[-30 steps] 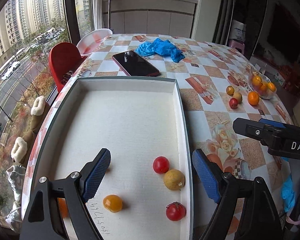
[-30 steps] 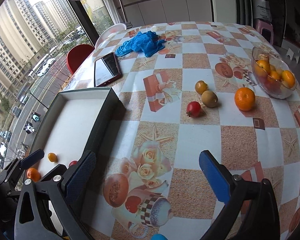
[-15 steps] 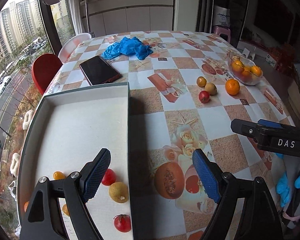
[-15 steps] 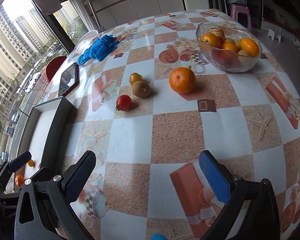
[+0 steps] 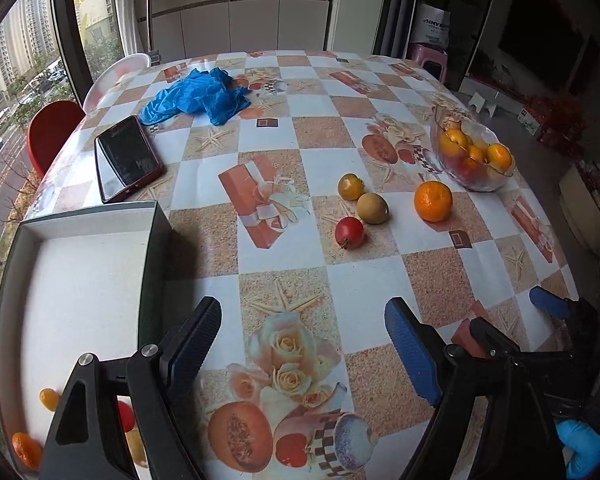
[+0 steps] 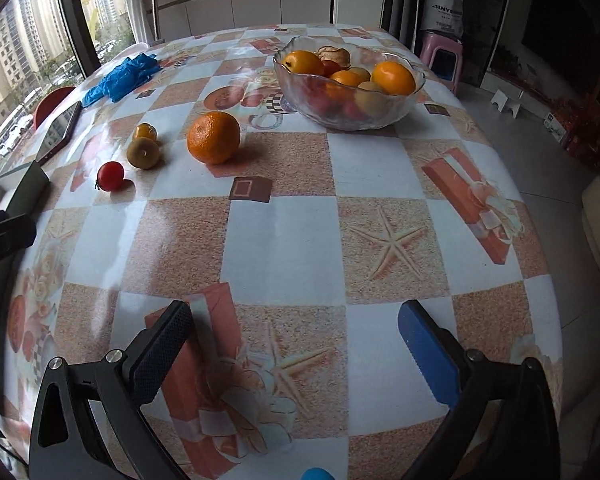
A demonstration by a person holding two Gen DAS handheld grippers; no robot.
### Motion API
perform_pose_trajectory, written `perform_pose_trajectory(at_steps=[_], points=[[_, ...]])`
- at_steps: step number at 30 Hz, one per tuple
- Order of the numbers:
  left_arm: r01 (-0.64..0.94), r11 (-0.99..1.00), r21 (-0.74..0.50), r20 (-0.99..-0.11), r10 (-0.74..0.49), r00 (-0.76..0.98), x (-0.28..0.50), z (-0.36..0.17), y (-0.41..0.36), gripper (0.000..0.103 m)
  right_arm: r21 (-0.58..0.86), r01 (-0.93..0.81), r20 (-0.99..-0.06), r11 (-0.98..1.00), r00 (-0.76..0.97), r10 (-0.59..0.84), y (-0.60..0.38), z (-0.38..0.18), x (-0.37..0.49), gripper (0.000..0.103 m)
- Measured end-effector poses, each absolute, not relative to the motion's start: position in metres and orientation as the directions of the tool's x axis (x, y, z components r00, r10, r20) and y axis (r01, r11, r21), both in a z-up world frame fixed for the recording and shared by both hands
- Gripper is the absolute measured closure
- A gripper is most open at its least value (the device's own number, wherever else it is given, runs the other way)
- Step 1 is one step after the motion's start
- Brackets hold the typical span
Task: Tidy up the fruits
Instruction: 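Withdraw both tools from the tray back over the table fruits, then close the left tool on a red tomato on the table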
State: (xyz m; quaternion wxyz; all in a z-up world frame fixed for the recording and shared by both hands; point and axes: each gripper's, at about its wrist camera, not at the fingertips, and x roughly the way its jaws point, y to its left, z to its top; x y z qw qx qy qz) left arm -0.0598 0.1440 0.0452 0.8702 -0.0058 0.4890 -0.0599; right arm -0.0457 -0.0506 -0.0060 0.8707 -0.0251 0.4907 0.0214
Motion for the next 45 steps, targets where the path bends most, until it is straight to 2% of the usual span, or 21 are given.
perform_pose_trajectory(at_steps=[3, 14, 15, 16, 17, 22, 24, 27, 29, 32, 45], points=[[0.111, 0.994, -0.022, -0.852, -0.077, 0.518, -0.046, 0.036, 0.133, 0.018, -0.019, -0.068, -0.836, 0.998, 0.548, 0.022, -0.051, -0.006, -0.05, 0.0], [0.166, 0.986, 0.004, -0.851, -0.084, 0.519, -0.009, 0.023, 0.108, 0.018, -0.016, -0.068, -0.821, 0.998, 0.57, 0.026, -0.052, -0.007, -0.054, 0.0], [0.165, 0.986, 0.008, -0.854, -0.08, 0.514, -0.007, 0.02, 0.106, 0.02, -0.016, -0.068, -0.821, 0.998, 0.57, 0.026, -0.052, -0.007, -0.054, 0.0], [0.165, 0.986, 0.007, -0.859, -0.079, 0.505, -0.005, 0.017, 0.106, 0.031, -0.016, -0.068, -0.821, 0.998, 0.57, 0.026, -0.052, -0.007, -0.054, 0.0], [0.167, 0.986, 0.002, -0.87, -0.081, 0.486, -0.002, 0.013, 0.106, 0.037, -0.016, -0.068, -0.821, 0.998, 0.57, 0.026, -0.052, -0.007, -0.054, 0.0], [0.165, 0.986, -0.001, -0.866, -0.083, 0.493, 0.002, 0.011, 0.105, 0.038, -0.016, -0.068, -0.821, 0.998, 0.57, 0.026, -0.052, -0.007, -0.054, 0.0], [0.167, 0.986, -0.004, -0.864, -0.087, 0.496, 0.004, 0.011, 0.104, 0.043, -0.016, -0.068, -0.821, 0.998, 0.57, 0.025, -0.052, -0.007, -0.054, 0.0], [0.17, 0.985, -0.013, -0.861, -0.098, 0.499, 0.008, 0.012, 0.102, 0.057, -0.017, -0.068, -0.821, 0.998, 0.57, 0.025, -0.052, -0.007, -0.054, 0.0], [0.174, 0.984, -0.022, -0.86, -0.107, 0.499, 0.01, 0.013, 0.101, 0.071, -0.016, -0.068, -0.821, 0.998, 0.57, 0.025, -0.052, -0.007, -0.054, 0.0], [0.173, 0.984, -0.03, -0.856, -0.114, 0.504, 0.01, 0.013, 0.104, 0.08, -0.016, -0.068, -0.822, 0.998, 0.569, 0.026, -0.052, -0.007, -0.054, 0.0], [0.206, 0.978, -0.021, -0.832, -0.132, 0.54, -0.043, 0.012, 0.124, 0.08, -0.006, -0.091, -0.859, 0.996, 0.511, 0.041, -0.029, -0.005, -0.007, 0.0]])
